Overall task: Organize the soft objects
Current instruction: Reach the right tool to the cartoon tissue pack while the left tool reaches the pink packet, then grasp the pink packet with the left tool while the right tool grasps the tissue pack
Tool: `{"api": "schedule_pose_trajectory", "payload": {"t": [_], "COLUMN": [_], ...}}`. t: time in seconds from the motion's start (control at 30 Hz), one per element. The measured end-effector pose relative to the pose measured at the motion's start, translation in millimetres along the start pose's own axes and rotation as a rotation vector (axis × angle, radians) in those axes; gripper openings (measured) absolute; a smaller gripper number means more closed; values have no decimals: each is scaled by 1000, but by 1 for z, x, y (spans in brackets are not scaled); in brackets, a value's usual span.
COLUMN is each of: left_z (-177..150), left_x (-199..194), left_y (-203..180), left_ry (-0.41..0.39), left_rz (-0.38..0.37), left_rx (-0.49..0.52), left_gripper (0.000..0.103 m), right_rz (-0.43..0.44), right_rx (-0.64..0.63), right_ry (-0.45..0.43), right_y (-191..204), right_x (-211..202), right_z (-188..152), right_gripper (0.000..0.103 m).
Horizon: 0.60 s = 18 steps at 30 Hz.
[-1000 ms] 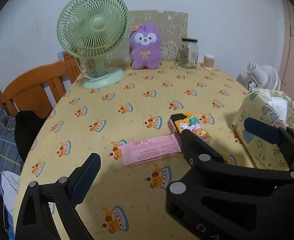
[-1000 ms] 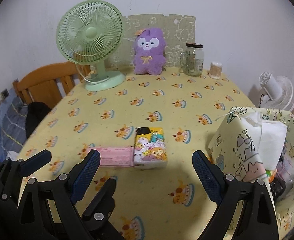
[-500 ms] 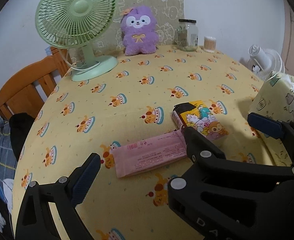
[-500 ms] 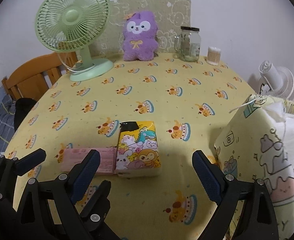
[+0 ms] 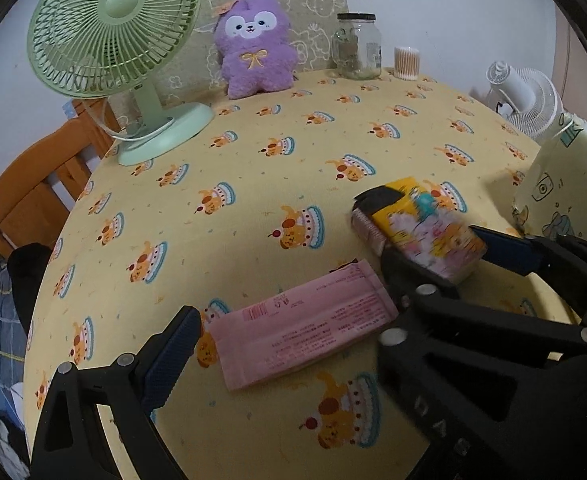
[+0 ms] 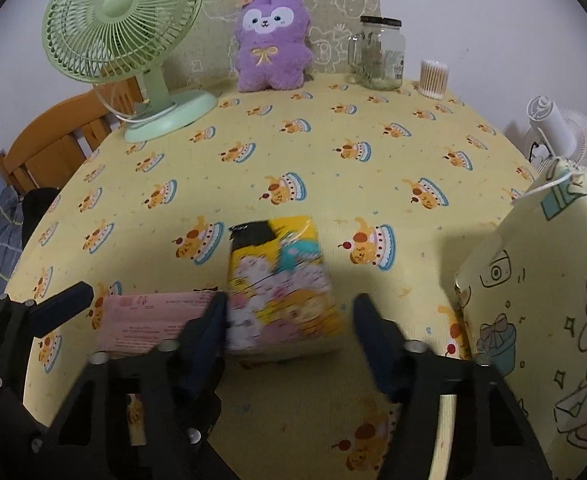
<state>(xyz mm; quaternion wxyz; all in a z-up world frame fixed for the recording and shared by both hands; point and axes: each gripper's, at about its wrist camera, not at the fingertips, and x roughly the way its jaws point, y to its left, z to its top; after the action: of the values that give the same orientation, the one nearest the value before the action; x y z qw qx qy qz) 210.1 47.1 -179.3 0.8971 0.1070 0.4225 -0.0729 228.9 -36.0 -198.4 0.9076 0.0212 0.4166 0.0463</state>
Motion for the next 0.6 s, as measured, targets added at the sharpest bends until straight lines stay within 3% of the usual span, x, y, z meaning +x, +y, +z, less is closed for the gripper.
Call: {"api": "schedule_pose_trajectory", "payload": {"t": [0.23,0.43,0.53,0.6], "left_z": [5,7,6,5], "left_x": [4,9,8,6], "left_y": [0,6,6,3], "left_ry": [-10,7,7,2], "left_rz": [-25,-78,-101,-116], "left_rx": [57,30,30,38], "left_gripper": [99,98,93,82], "right_rz": [-11,-16,-20,-29], "right_rx": [11,11,12,8], "right_ry": [-5,-17,-19,-24], "right_y": [-1,-1,-1,-1], "right_x": [2,0,-1,-4], "right_z": [2,3,3,2], "right_gripper": [54,54,54,54]}}
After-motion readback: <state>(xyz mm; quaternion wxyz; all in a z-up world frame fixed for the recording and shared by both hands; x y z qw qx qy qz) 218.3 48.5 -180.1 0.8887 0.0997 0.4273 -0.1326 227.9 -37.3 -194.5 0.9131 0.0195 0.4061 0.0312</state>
